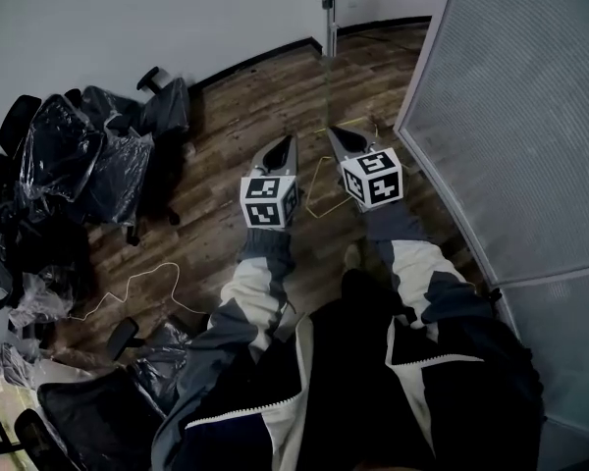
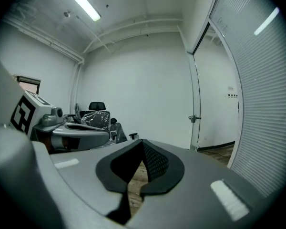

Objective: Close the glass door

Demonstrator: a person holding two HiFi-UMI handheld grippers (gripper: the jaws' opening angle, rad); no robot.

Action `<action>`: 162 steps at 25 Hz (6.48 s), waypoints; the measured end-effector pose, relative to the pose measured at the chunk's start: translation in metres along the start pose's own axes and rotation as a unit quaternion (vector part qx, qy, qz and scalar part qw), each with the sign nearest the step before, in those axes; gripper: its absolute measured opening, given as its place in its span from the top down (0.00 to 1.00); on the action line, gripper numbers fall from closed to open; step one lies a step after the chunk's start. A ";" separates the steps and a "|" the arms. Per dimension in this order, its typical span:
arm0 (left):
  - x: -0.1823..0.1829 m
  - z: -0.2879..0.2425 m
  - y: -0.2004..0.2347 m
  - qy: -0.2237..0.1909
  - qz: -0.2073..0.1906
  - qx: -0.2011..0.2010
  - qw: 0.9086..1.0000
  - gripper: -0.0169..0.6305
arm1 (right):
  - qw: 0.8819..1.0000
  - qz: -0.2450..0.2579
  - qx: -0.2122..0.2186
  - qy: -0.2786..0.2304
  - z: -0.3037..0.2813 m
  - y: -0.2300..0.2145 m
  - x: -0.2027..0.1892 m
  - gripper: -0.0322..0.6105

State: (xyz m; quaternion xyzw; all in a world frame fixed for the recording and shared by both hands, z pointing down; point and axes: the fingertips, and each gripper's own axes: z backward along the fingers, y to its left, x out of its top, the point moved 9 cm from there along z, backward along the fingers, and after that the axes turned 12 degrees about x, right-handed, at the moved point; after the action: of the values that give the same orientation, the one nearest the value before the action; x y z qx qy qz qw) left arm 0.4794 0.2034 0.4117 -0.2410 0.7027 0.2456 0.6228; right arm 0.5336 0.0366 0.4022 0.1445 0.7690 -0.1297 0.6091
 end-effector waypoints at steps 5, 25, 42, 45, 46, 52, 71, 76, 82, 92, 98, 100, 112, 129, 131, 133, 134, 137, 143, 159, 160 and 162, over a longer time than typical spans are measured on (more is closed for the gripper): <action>-0.004 -0.061 0.024 0.019 0.002 0.032 0.999 0.97 | 0.999 -0.005 0.033 0.002 -0.060 -0.055 0.001 0.94; 0.007 -0.261 0.102 0.037 0.002 0.140 0.989 0.97 | 0.995 0.007 0.098 0.020 -0.245 -0.236 0.015 0.94; 0.038 -0.388 0.299 0.013 0.014 0.050 0.999 0.97 | 0.999 0.000 -0.035 -0.002 -0.414 -0.261 0.084 0.94; 0.046 -0.401 0.325 0.009 0.023 0.040 0.999 0.97 | 0.999 0.008 -0.041 0.010 -0.438 -0.258 0.093 0.94; 0.048 -0.405 0.331 0.007 0.025 0.037 0.999 0.97 | 0.999 0.011 -0.042 0.014 -0.445 -0.258 0.097 0.94; 0.038 -0.437 0.356 0.003 0.026 0.030 0.999 0.97 | 0.998 0.015 -0.056 0.013 -0.476 -0.269 0.102 0.94; 0.067 -0.668 0.372 0.030 -0.004 -0.006 1.000 0.97 | 0.995 -0.040 -0.091 -0.004 -0.598 -0.467 0.113 0.94; 0.088 -0.714 0.356 0.019 -0.031 -0.050 0.998 0.97 | 0.992 -0.045 -0.115 -0.011 -0.610 -0.496 0.126 0.94; 0.096 -0.767 0.334 0.010 -0.046 -0.133 0.990 0.97 | 0.984 -0.060 -0.167 -0.005 -0.612 -0.518 0.123 0.94; 0.095 -0.846 0.294 0.028 -0.061 -0.342 0.937 0.97 | 0.932 -0.090 -0.351 -0.019 -0.579 -0.517 0.125 0.94; 0.087 -0.859 0.255 0.035 -0.072 -0.448 0.891 0.97 | 0.878 -0.107 -0.467 -0.010 -0.539 -0.502 0.115 0.94; 0.084 -0.857 0.242 0.035 -0.074 -0.471 0.878 0.97 | 0.862 -0.113 -0.493 -0.005 -0.524 -0.496 0.112 0.94; 0.077 -0.847 0.193 0.041 -0.074 -0.536 0.840 0.98 | 0.821 0.006 -0.535 0.199 -0.509 -0.485 0.114 0.94; 0.071 -0.855 0.200 0.055 -0.060 -0.527 0.846 0.97 | 0.702 0.188 -0.411 0.550 -0.555 -0.541 0.097 0.58; 0.073 -0.859 0.201 0.053 -0.059 -0.525 0.847 0.98 | 0.695 0.191 -0.406 0.562 -0.556 -0.546 0.094 0.59; 0.074 -0.862 0.202 0.052 -0.058 -0.525 0.848 0.97 | 0.684 0.194 -0.400 0.579 -0.558 -0.548 0.089 0.70; 0.075 -0.863 0.203 0.051 -0.058 -0.525 0.848 0.97 | 0.680 0.195 -0.399 0.584 -0.559 -0.549 0.087 0.72; 0.074 -0.869 0.204 0.051 -0.057 -0.527 0.846 0.97 | 0.676 0.191 -0.403 0.587 -0.560 -0.554 0.085 0.71; 0.075 -0.873 0.198 0.051 -0.060 -0.535 0.841 0.97 | 0.670 0.194 -0.409 0.588 -0.550 -0.563 0.082 0.71; 0.079 -0.876 0.123 0.056 -0.068 -0.544 0.834 0.97 | 0.668 0.200 -0.408 0.589 -0.468 -0.618 0.066 0.71; 0.079 -0.879 0.115 0.055 -0.068 -0.543 0.835 0.97 | 0.669 0.201 -0.408 0.588 -0.463 -0.624 0.066 0.71; 0.079 -0.882 0.100 0.053 -0.069 -0.541 0.837 0.97 | 0.669 0.207 -0.405 0.587 -0.452 -0.635 0.061 0.71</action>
State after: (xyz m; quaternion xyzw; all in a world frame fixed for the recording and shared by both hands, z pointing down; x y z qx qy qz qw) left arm -0.2610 -0.2921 0.4291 -0.5999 0.4717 0.5296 0.3703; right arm -0.1271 -0.3773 0.4593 0.0853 0.8952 0.4355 0.0414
